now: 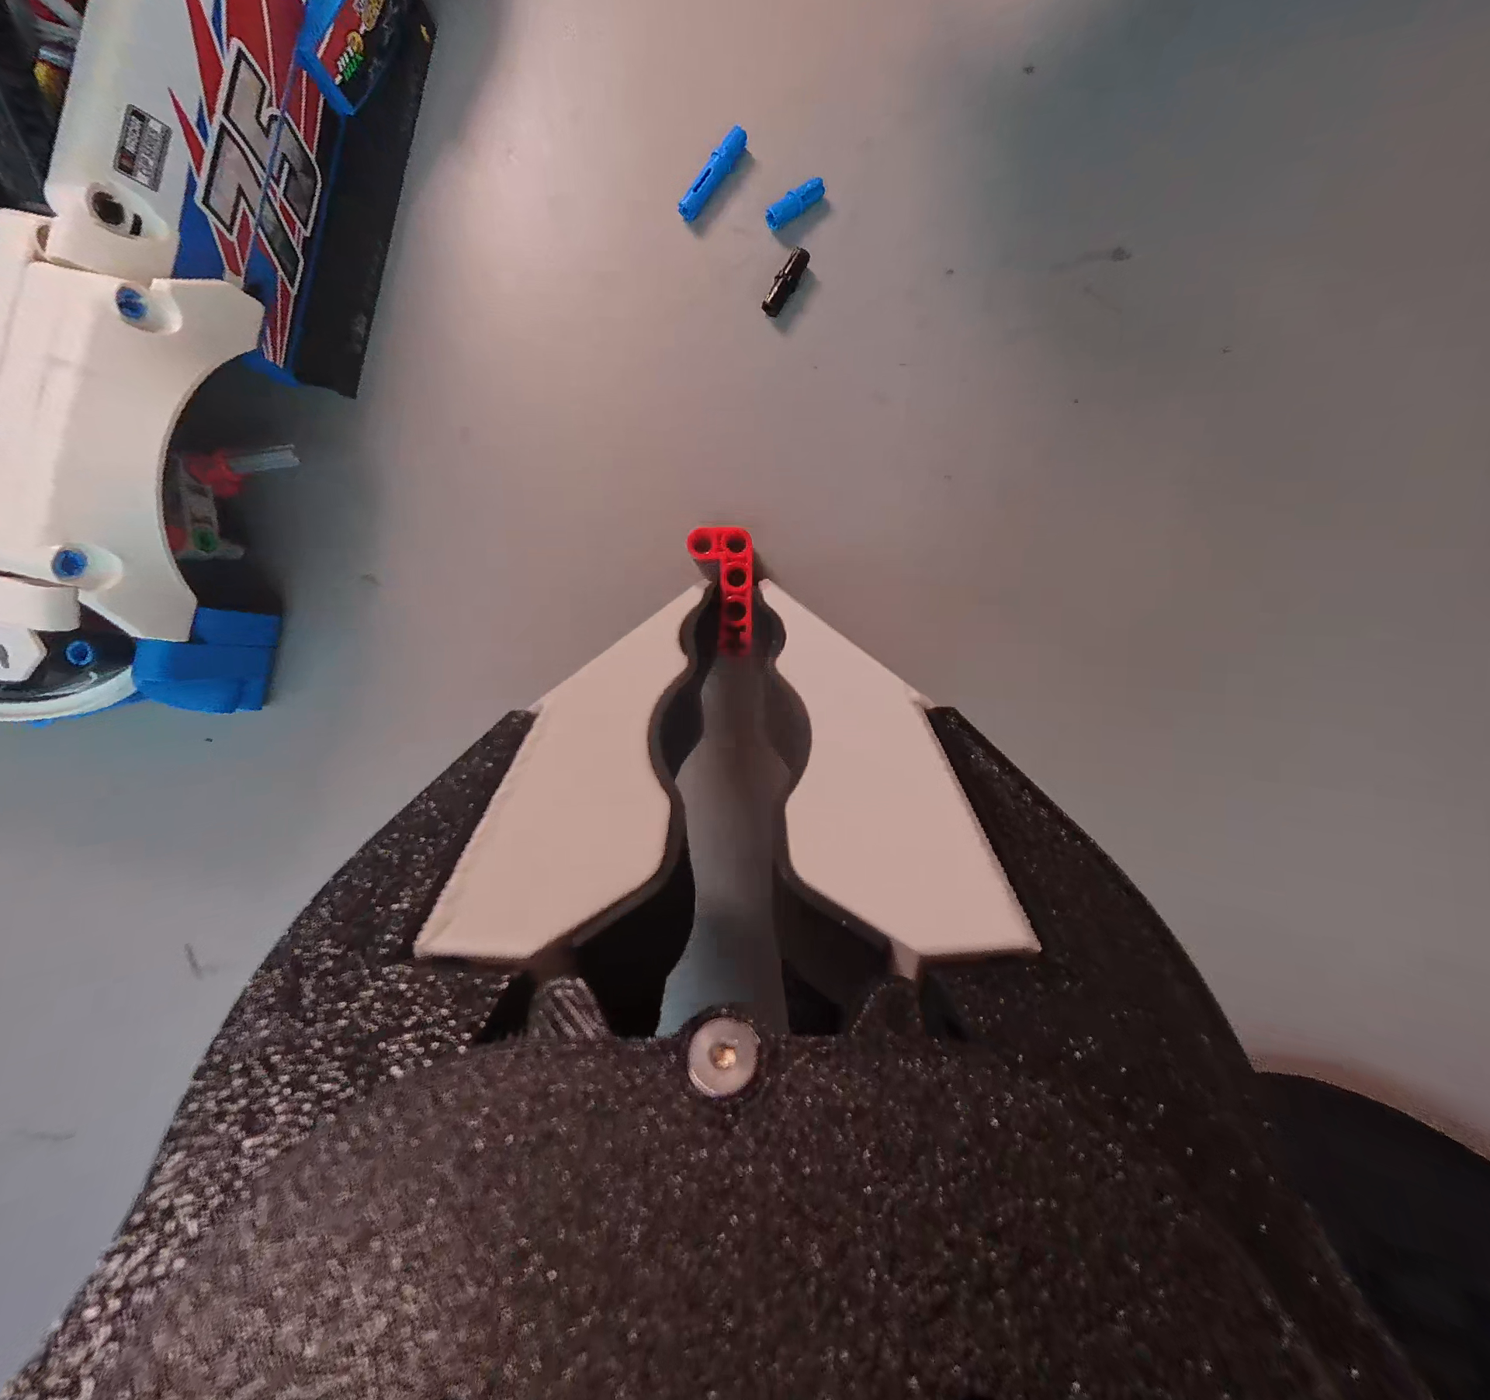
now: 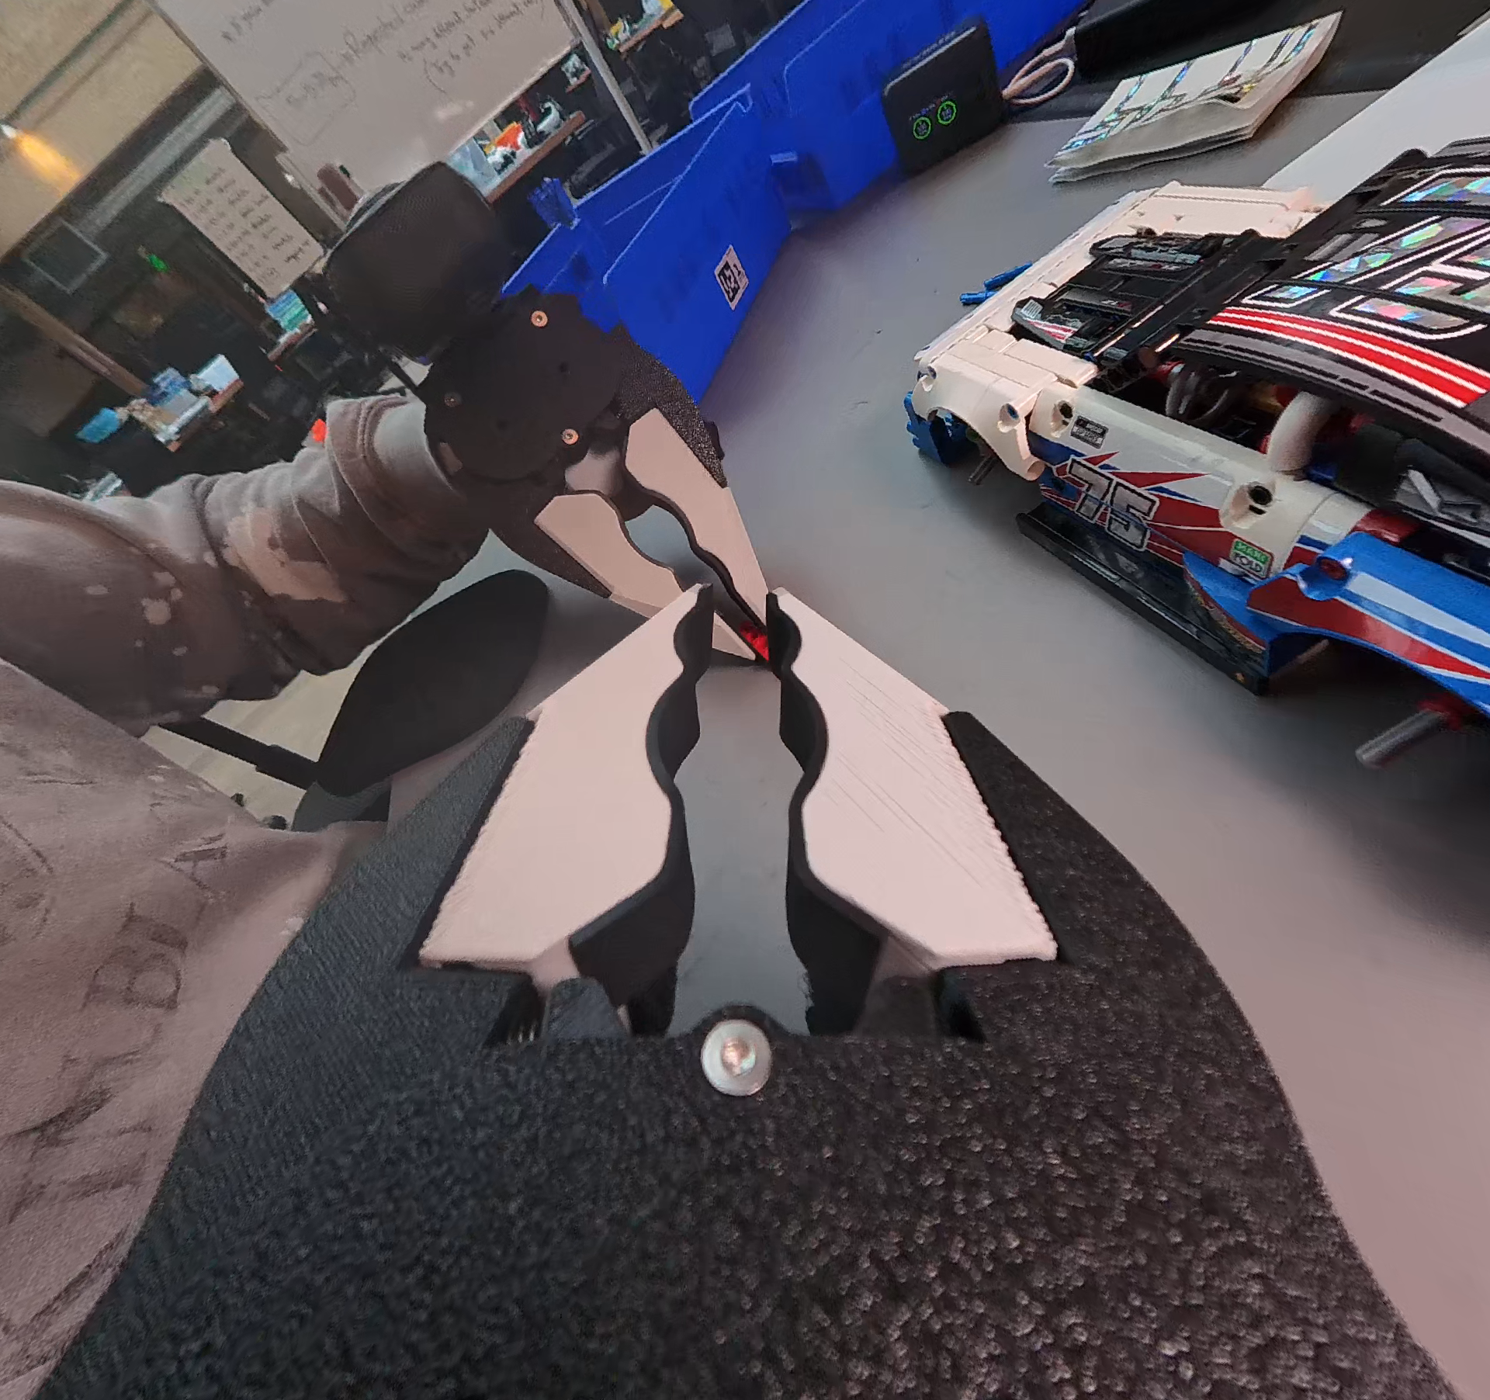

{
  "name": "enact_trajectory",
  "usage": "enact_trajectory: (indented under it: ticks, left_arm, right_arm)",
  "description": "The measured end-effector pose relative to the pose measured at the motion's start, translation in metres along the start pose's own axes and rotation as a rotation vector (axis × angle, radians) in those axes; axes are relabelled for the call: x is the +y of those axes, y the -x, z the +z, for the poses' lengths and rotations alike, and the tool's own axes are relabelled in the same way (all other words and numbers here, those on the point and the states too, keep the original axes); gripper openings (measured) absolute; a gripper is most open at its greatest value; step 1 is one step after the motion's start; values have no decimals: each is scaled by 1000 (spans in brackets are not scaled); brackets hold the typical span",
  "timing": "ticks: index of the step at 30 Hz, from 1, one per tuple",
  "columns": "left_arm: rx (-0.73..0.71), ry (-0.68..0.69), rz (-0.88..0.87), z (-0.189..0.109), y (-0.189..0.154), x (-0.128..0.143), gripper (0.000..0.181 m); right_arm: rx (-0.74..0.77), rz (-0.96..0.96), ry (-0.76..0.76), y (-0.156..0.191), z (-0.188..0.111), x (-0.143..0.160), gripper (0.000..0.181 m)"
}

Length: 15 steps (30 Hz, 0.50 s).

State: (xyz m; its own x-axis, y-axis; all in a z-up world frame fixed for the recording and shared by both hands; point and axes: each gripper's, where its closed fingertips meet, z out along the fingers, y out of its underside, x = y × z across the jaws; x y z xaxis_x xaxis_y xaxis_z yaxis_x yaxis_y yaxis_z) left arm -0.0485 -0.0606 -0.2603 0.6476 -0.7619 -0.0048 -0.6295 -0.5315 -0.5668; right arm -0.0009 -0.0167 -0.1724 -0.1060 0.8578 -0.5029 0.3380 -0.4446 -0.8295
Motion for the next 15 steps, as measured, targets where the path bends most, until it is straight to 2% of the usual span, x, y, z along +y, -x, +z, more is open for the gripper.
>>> enact_trajectory:
  ticks: [2, 4, 6, 8, 12, 15]
  left_arm:
    - [-45, -5, 9, -4, 1, 2, 6]
    - [-97, -71, -23, -19, 3, -2, 6]
    - [-171, -174, -86, -53, 10, -9, 6]
    - [-283, -257, -157, -102, 26, -7, 6]
    - [-520, -286, -334, -212, 64, 38, 6]
    - [-655, -166, -464, -264, 92, 103, 7]
  right_arm:
    - [-2, -8, 2, 1, 0, 0, 11]
    - [-1, -21, 2, 2, -2, 0, 11]
    - [0, -30, -5, 2, -3, -2, 10]
    - [-9, -23, -13, 3, -4, -4, 10]
    - [-35, 2, -14, 5, -3, -3, 9]
    - [-40, 0, -7, 6, -2, -2, 9]
